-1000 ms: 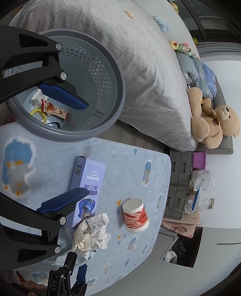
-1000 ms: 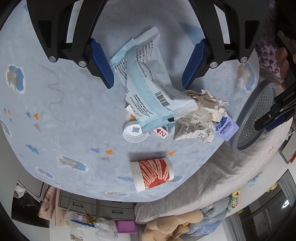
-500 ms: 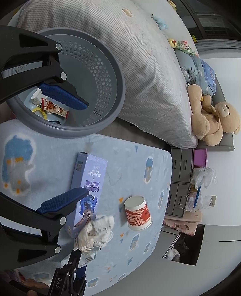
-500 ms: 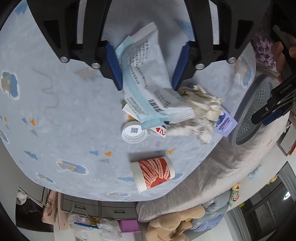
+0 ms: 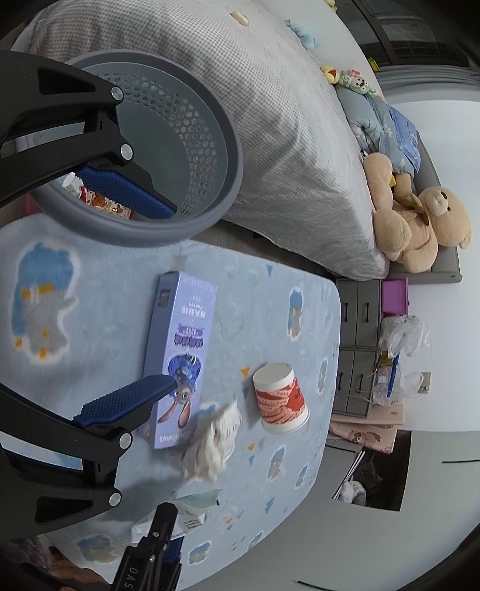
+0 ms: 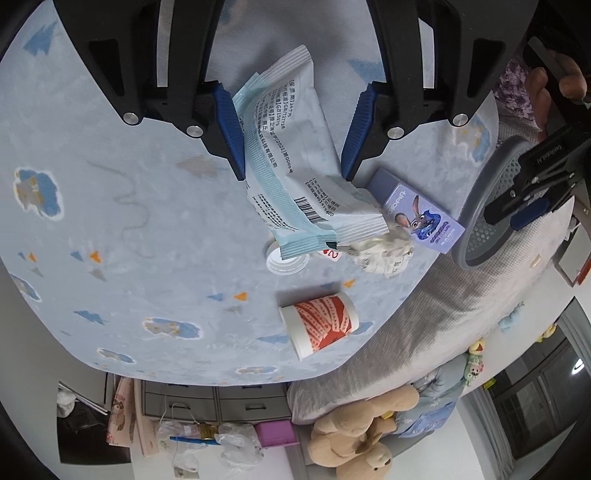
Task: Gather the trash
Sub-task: 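Grasp the crumpled white paper with the left tool while the right tool holds the bag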
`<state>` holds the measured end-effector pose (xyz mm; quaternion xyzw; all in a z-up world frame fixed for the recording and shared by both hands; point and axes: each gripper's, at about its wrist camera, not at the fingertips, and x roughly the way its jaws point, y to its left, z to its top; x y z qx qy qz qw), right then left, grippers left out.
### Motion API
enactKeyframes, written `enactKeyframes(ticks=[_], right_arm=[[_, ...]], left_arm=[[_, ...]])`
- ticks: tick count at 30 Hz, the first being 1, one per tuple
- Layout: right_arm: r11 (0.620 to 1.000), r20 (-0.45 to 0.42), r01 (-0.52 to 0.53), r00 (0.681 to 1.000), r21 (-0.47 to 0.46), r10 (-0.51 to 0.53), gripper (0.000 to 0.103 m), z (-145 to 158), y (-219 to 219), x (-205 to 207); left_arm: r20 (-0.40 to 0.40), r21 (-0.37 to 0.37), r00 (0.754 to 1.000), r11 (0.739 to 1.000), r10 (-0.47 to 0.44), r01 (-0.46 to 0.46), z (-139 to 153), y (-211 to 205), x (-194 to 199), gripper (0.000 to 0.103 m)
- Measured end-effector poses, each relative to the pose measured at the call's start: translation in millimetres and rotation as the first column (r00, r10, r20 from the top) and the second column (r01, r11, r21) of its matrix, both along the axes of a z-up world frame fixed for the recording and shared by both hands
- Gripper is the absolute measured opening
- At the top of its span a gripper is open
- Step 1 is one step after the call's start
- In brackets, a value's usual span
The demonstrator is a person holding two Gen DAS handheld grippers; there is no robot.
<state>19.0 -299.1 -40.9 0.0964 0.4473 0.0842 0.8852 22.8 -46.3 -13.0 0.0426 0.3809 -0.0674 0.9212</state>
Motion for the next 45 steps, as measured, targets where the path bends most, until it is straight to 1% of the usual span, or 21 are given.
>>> enactKeyframes(ticks=[7,14,19,24,29,34,38,42,45], right_arm=[[0.999,0.017,0.046,0.999,0.023,-0.047,0.050,6.3,-21.1,-8.9],[0.995,0.024,0.076,0.997,0.060,-0.078,0.050,10.6,-36.3,-13.2],[0.993,0.029,0.086,0.996,0.085,-0.089,0.050,14.0,-43.8,-14.0],[0.989,0.029,0.092,0.995,0.111,-0.096,0.050,16.0,-50.3,-12.6],[0.986,0.035,0.104,0.993,0.128,-0.109,0.050,18.8,-57.0,-12.0],[0.984,0.032,0.107,0.993,0.140,-0.113,0.050,18.1,-60.4,-11.5],[0.985,0.026,0.103,0.994,0.139,-0.108,0.051,17.5,-61.9,-11.3],[0.985,0.022,0.101,0.994,0.137,-0.105,0.051,16.0,-61.2,-11.0],[0.985,0.020,0.099,0.994,0.140,-0.103,0.051,15.6,-60.8,-10.4]], left_arm=[[-0.005,-0.002,0.998,0.998,-0.060,0.060,1.1,-22.1,-6.6,0.082],[-0.033,-0.048,0.990,0.990,-0.134,0.132,5.1,-50.6,-2.0,0.082],[-0.047,-0.060,0.982,0.982,-0.183,0.180,4.5,-75.8,6.2,0.082],[-0.041,-0.028,0.975,0.976,-0.217,0.216,0.9,-100.7,15.4,0.082],[-0.057,-0.002,0.970,0.972,-0.235,0.235,-8.2,-117.2,28.1,0.082],[-0.054,0.035,0.970,0.970,-0.237,0.239,-16.7,-124.5,33.2,0.082],[-0.069,0.042,0.972,0.973,-0.224,0.227,-25.0,-125.7,40.5,0.082],[-0.080,0.078,0.975,0.973,-0.209,0.216,-32.1,-127.4,45.3,0.082],[-0.078,0.090,0.974,0.971,-0.213,0.220,-34.6,-129.3,45.8,0.082]])
